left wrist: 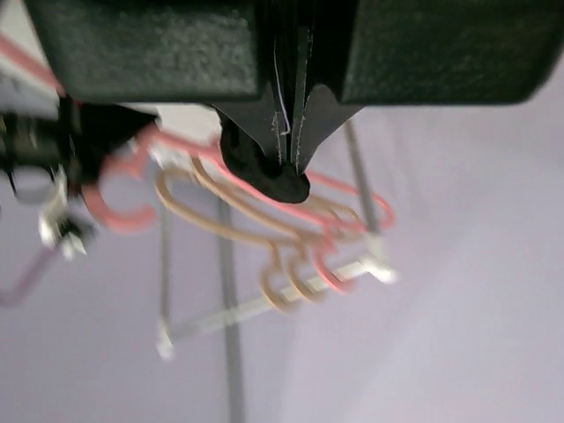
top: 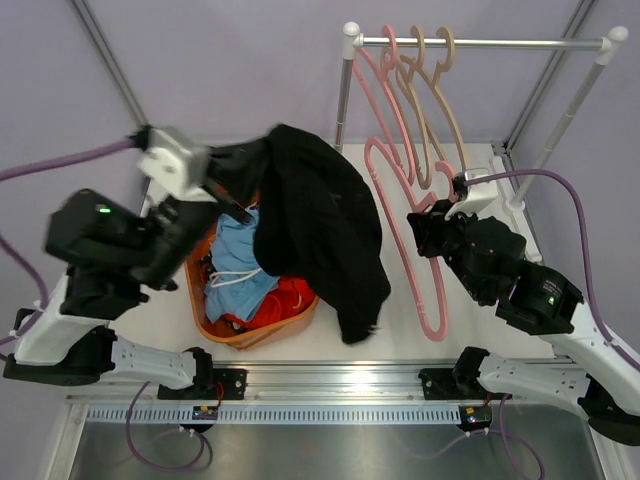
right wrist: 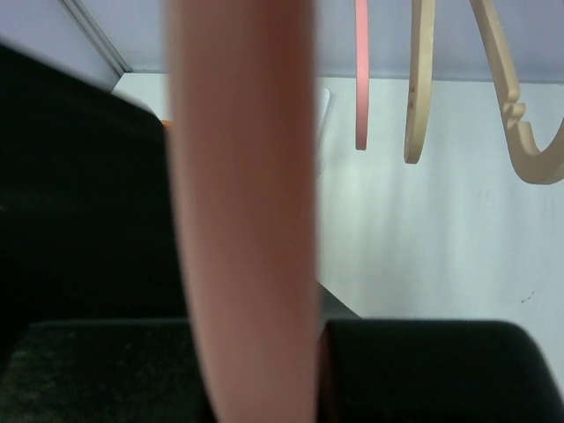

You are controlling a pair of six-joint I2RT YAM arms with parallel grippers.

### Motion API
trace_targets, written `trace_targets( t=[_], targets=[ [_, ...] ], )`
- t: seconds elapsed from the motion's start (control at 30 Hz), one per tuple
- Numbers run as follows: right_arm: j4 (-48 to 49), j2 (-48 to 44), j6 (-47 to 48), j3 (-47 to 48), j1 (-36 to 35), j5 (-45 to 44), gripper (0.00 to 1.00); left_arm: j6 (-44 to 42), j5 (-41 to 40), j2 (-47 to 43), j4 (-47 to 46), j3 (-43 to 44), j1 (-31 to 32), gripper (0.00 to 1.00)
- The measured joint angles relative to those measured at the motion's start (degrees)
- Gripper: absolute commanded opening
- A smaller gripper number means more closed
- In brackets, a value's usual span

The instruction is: Remove the shorts from the hanger

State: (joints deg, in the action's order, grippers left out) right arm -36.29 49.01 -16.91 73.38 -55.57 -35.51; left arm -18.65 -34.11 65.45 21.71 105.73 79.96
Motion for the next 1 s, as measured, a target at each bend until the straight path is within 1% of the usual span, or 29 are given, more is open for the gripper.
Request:
trace_targets(
  t=[0.1,0.23,0.4,0.47,0.57,0.67,0.77,0.83,1.0],
  targets=[
    [-0.24,-0.61,-0.39,-0.83,0.0,0.02,0.0,-6.01,-3.02,-2.47,-7.1,3.69,0.0,0.0],
    [-1.01,-1.44,-0.66,-1.36,0.0,0.02,0.0,-12.35,-6.51,-8.09,-14.49,3.58,0.0,0.0],
    [-1.07,-1.62,-0.66,-1.46,0.0,0.02,0.0,-16.76,-10.86,-13.25,-22.77,-3.19,-0.11,0.01],
    [-1.05,-1.29,-0.68,-1.6,0.0,0.07,0.0,-17.68,-12.72,-13.66,-24.5,-6.93,-0.13,0.01],
    [-1.05,-0.74,-0.79,-2.01,0.0,0.22,0.0,-17.77,-14.43,-13.42,-24.24,-12.33,-0.15,0.01],
    [-1.03,-0.02,-0.92,-2.58,0.0,0.5,0.0,-16.2,-15.58,-12.37,-22.1,-16.37,-0.92,0.01],
    [-1.09,0.33,-1.16,-3.04,0.0,0.7,0.0,-12.41,-15.67,-11.37,-17.77,-18.6,-3.87,0.01],
    [-1.16,0.28,-1.36,-3.15,0.0,0.7,0.0,-8.94,-15.67,-11.54,-14.75,-20.35,-6.69,0.01],
    [-2.36,-0.52,-1.6,-3.13,0.0,1.09,0.0,5.33,-16.09,-15.63,-4.48,-26.8,-17.53,0.02]
  ],
)
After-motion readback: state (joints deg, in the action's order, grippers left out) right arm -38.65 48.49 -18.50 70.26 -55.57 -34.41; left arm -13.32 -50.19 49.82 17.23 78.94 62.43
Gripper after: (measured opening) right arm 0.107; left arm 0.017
